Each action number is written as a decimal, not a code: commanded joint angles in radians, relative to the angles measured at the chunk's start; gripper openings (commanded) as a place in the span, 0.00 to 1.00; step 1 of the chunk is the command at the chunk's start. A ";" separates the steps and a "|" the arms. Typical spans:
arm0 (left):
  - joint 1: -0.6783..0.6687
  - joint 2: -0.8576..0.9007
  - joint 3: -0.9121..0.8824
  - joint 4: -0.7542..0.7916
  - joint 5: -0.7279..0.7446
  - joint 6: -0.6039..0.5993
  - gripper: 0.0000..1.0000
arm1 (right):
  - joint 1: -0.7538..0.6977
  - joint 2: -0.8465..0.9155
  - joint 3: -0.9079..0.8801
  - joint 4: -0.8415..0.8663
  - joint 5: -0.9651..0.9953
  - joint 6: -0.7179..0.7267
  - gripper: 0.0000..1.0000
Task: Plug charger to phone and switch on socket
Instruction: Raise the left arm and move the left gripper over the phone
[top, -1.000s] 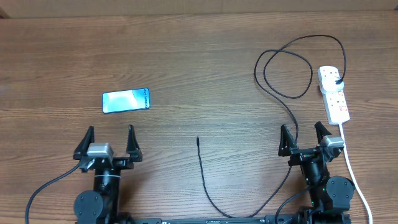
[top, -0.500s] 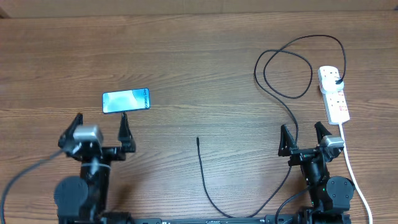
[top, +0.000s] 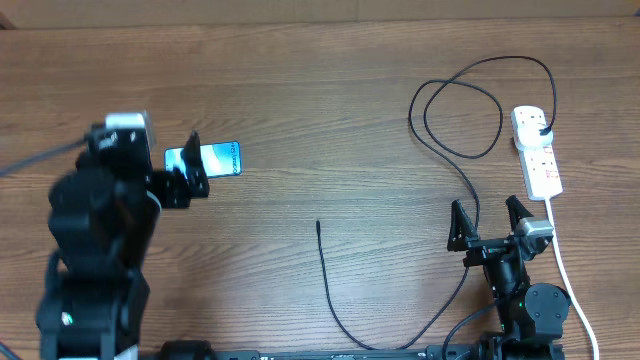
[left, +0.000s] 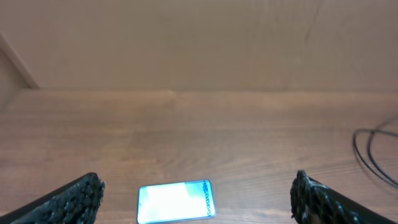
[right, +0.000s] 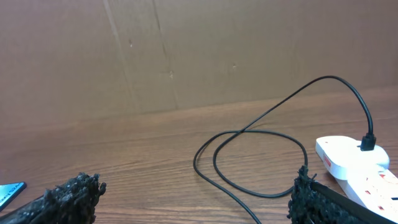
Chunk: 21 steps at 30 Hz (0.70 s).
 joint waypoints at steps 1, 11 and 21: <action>0.010 0.109 0.157 -0.077 0.040 -0.014 1.00 | 0.009 -0.010 -0.011 0.002 0.010 0.000 1.00; 0.010 0.499 0.552 -0.439 0.122 -0.034 1.00 | 0.009 -0.010 -0.011 0.002 0.010 0.000 1.00; 0.010 0.656 0.582 -0.583 0.154 -0.029 1.00 | 0.009 -0.010 -0.011 0.002 0.010 0.000 1.00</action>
